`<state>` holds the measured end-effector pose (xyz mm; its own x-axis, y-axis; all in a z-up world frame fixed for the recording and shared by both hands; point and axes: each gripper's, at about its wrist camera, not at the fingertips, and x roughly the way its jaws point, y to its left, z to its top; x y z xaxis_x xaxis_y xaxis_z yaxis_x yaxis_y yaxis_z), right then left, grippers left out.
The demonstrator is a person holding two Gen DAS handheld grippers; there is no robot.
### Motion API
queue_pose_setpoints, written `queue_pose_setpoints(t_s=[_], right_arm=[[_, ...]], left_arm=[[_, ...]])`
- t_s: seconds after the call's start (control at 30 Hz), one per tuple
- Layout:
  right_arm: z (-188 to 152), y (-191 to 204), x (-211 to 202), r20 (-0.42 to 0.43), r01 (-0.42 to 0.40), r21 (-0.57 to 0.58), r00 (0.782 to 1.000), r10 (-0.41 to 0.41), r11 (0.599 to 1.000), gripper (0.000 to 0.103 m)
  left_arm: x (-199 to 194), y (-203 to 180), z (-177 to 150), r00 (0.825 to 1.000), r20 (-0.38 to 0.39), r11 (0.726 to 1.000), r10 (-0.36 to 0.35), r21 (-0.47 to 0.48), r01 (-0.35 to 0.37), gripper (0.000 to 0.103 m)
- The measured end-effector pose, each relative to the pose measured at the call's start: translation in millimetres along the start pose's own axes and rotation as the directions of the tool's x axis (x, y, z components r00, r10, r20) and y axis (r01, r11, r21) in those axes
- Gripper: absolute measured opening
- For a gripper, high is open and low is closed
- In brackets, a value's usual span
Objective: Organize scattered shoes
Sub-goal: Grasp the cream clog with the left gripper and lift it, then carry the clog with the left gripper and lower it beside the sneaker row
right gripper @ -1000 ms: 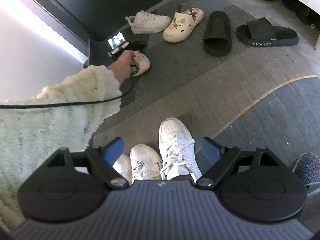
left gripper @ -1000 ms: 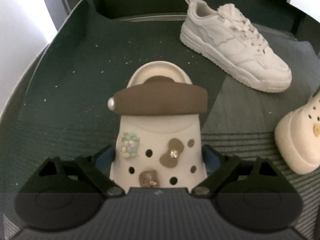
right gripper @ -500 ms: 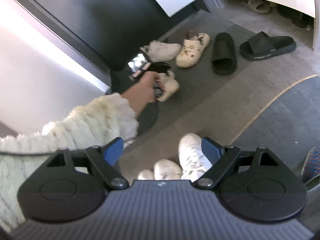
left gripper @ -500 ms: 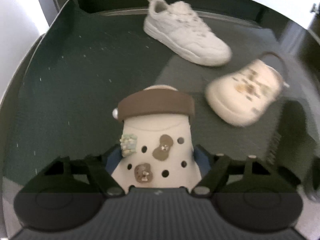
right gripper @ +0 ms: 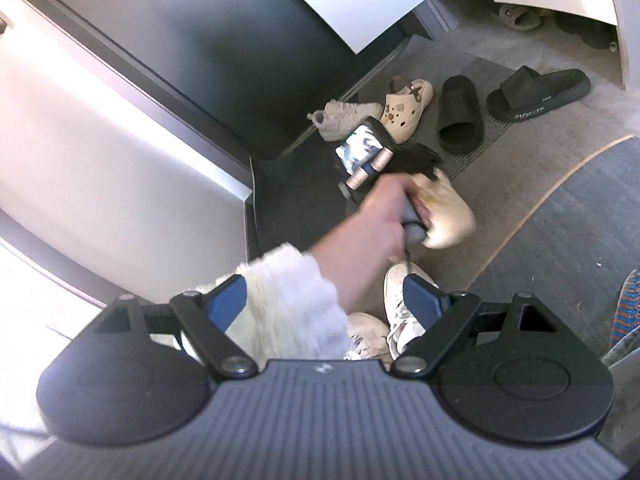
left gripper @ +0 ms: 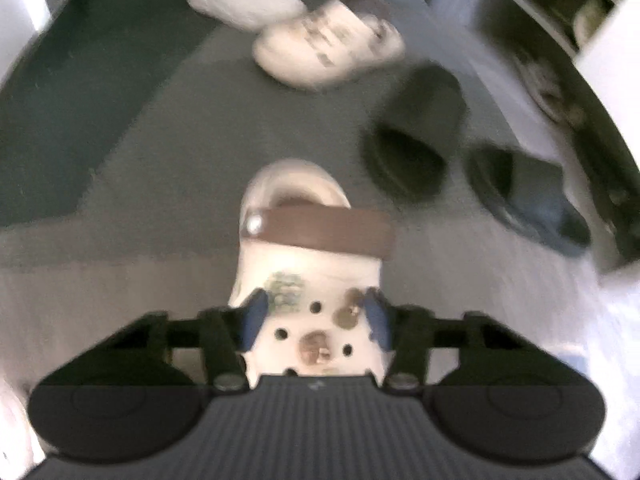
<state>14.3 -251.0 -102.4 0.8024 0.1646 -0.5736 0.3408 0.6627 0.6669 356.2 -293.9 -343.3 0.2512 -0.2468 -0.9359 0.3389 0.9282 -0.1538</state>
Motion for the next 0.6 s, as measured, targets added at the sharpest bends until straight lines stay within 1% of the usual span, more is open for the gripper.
queue_pose_setpoints(t_s=[0.07, 0.1, 0.13, 0.17, 0.2, 0.23, 0.27, 0.3, 0.33, 0.37, 0.4, 0.43, 0.47, 0.53, 0.6], right_arm=[[1.1, -2.7, -5.0, 0.015, -0.001, 0.003, 1.0, 0.001, 1.0, 0.087], [1.6, -4.0, -7.5, 0.023, -0.002, 0.005, 1.0, 0.002, 1.0, 0.087], [2.2, -5.4, -10.2, 0.03, -0.002, 0.005, 1.0, 0.002, 1.0, 0.087], [2.8, -7.0, -13.3, 0.034, -0.002, 0.005, 0.999, 0.002, 1.0, 0.087], [3.0, -8.7, -15.7, 0.039, -0.003, 0.006, 0.999, 0.003, 1.0, 0.087], [3.0, -10.4, -17.6, 0.042, -0.003, 0.007, 0.999, 0.003, 1.0, 0.087], [2.6, -12.6, -20.7, 0.046, -0.003, 0.01, 0.999, 0.003, 1.0, 0.087], [1.9, -14.5, -23.1, 0.046, -0.005, 0.014, 0.999, 0.005, 1.0, 0.087], [1.3, -16.2, -24.9, 0.047, -0.009, 0.019, 0.999, 0.008, 1.0, 0.087], [0.9, -17.1, -25.2, 0.045, -0.016, 0.024, 0.999, 0.015, 1.0, 0.087], [0.4, -17.6, -25.6, 0.043, -0.025, 0.029, 0.999, 0.023, 0.999, 0.087], [0.1, -18.0, -25.9, 0.039, -0.037, 0.033, 0.999, 0.035, 0.999, 0.087], [0.3, -17.9, -25.6, 0.032, -0.055, 0.037, 0.998, 0.054, 0.998, 0.087], [1.4, -17.0, -23.6, 0.023, -0.08, 0.041, 0.997, 0.079, 0.996, 0.087], [1.7, -15.3, -20.7, 0.012, -0.087, 0.036, 0.996, 0.087, 0.996, 0.087]], left_arm=[[0.0, -14.1, -13.9, 1.0, -0.017, 0.999, 0.002, 0.034, -0.002, 0.017], [0.0, -21.7, -21.2, 1.0, -0.024, 0.999, 0.006, 0.052, -0.005, 0.021], [-0.6, -25.3, -26.1, 1.0, -0.015, 0.997, 0.021, 0.072, -0.02, 0.022], [-1.5, -27.4, -29.9, 0.999, 0.002, 0.995, 0.04, 0.091, -0.04, 0.029], [-3.5, -26.3, -32.7, 0.999, 0.021, 0.995, 0.045, 0.093, -0.047, 0.041], [-6.1, -24.1, -35.1, 0.998, 0.041, 0.995, 0.045, 0.087, -0.049, 0.048], [-10.8, -18.1, -36.1, 0.997, 0.076, 0.998, 0.019, 0.054, -0.023, 0.067], [-15.2, -13.2, -36.6, 0.994, 0.11, 1.0, -0.011, 0.024, 0.008, 0.091], [-21.7, -6.8, -37.5, 0.984, 0.169, 0.999, -0.046, -0.005, 0.048, 0.099], [-35.3, 2.8, -40.7, 0.958, 0.283, 0.997, -0.054, -0.031, 0.065, 0.103], [-42.3, 8.1, -42.8, 0.938, 0.347, 0.998, -0.029, -0.04, 0.046, 0.103], [-41.8, 10.6, -42.7, 0.934, 0.357, 0.999, 0.005, -0.039, 0.01, 0.103], [-36.8, 12.8, -41.4, 0.94, 0.341, 0.999, 0.03, -0.031, -0.021, 0.103], [-20.9, 20.0, -40.7, 0.956, 0.289, 0.999, 0.043, -0.025, -0.037, 0.103], [-4.5, 27.6, -40.3, 0.971, 0.234, 0.999, 0.051, -0.022, -0.047, 0.103]])
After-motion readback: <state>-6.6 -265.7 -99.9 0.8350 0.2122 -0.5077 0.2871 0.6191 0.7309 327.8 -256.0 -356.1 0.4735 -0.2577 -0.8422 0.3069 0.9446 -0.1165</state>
